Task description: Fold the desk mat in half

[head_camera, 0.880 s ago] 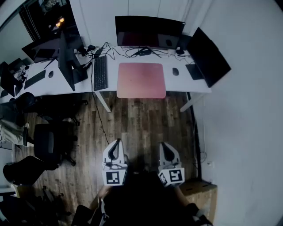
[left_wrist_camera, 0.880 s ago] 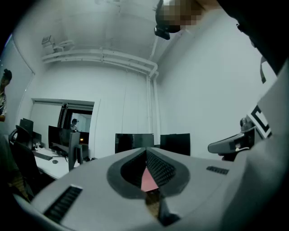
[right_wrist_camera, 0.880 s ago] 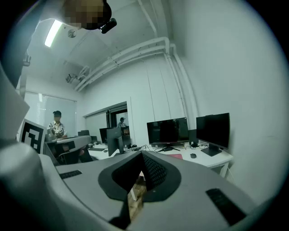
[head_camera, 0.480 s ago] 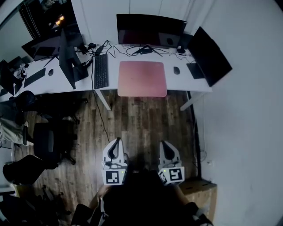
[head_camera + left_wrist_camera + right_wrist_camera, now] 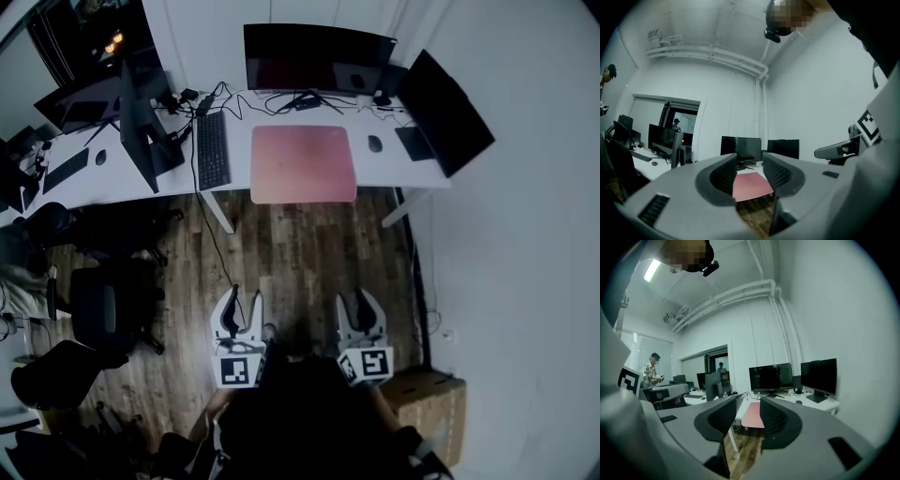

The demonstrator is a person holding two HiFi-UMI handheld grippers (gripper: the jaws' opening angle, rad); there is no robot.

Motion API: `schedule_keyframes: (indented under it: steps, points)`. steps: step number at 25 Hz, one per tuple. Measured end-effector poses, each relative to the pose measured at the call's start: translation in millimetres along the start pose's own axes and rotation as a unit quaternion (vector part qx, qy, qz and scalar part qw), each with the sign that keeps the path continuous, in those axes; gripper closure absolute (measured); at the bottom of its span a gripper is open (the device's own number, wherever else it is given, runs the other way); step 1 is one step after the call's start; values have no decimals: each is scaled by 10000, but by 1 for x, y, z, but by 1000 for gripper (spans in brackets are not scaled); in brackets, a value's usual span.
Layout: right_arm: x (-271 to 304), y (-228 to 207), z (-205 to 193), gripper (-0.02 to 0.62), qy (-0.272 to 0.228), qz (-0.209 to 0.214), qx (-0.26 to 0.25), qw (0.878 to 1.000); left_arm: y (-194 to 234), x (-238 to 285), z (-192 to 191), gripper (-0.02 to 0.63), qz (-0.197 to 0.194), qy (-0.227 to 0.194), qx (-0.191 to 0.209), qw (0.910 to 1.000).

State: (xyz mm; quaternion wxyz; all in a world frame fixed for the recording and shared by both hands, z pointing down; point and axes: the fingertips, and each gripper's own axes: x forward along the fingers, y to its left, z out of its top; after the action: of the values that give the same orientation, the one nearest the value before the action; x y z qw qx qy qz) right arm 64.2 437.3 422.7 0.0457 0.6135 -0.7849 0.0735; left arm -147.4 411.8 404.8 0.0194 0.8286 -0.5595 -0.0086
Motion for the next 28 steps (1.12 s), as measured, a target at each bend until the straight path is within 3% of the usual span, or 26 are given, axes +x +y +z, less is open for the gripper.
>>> schedule_keyframes:
  steps: [9, 15, 19, 22, 28]
  points:
    - [36, 30, -9, 440, 234, -289, 41, 9993, 35, 30, -13, 451, -477, 34, 152, 9987]
    - [61, 22, -19, 434, 480, -356, -471, 9971, 45, 51, -23, 449, -436, 129, 440, 9980]
    - [87, 11, -25, 433, 596, -284, -541, 9963, 47, 70, -31, 446, -316, 168, 507, 9981]
    - [110, -5, -28, 431, 657, -203, -561, 9961, 46, 91, -44, 443, -356, 532, 972, 9932]
    - [166, -51, -32, 424, 903, -17, -1048, 9904, 35, 151, -56, 428, -247, 972, 1528, 9832]
